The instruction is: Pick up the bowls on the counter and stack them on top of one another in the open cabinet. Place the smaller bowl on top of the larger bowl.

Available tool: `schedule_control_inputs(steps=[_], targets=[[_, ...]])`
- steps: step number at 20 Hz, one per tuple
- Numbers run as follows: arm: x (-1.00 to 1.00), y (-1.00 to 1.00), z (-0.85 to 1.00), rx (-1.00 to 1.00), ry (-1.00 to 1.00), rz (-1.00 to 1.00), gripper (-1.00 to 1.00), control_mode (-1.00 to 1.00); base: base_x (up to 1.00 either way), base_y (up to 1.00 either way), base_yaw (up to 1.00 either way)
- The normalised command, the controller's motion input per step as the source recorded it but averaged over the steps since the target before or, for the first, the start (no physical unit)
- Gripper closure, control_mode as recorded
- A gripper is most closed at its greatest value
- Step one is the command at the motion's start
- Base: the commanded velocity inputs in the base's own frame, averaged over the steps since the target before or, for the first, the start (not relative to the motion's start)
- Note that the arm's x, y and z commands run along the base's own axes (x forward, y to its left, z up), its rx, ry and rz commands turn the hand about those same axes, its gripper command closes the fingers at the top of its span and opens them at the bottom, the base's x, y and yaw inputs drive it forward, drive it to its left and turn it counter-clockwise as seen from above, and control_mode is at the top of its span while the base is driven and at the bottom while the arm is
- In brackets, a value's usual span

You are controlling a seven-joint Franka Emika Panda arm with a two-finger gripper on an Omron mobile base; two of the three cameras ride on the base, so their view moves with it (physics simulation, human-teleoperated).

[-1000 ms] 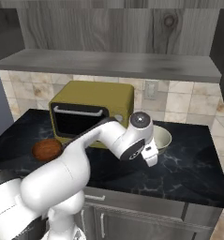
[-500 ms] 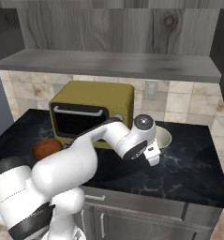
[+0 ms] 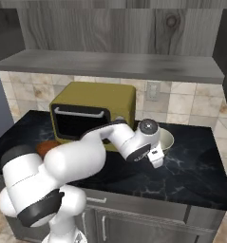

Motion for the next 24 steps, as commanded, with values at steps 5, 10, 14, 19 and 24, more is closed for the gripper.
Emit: schedule_control_inputs(steps=[5,10,14,19,24], targets=[[0.25,-0.11,-0.17,0.02,0.0,0.0,-1.0,-1.0,0.0,0.0,0.0],[0.28,-0.1,-0.16,0.02,0.0,0.0,-1.0,-1.0,0.0,0.0,0.0],[0.28,-0.13,-0.17,0.02,0.0,0.0,-1.0,-1.0,0.0,0.0,0.0],[0.24,-0.16,-0.22,0.04,0.0,0.0,-1.0,-1.0,0.0,0.0,0.0],[0.27,-0.13,-0.22,0.03,0.0,-0.01,-1.0,-1.0,0.0,0.0,0.0]])
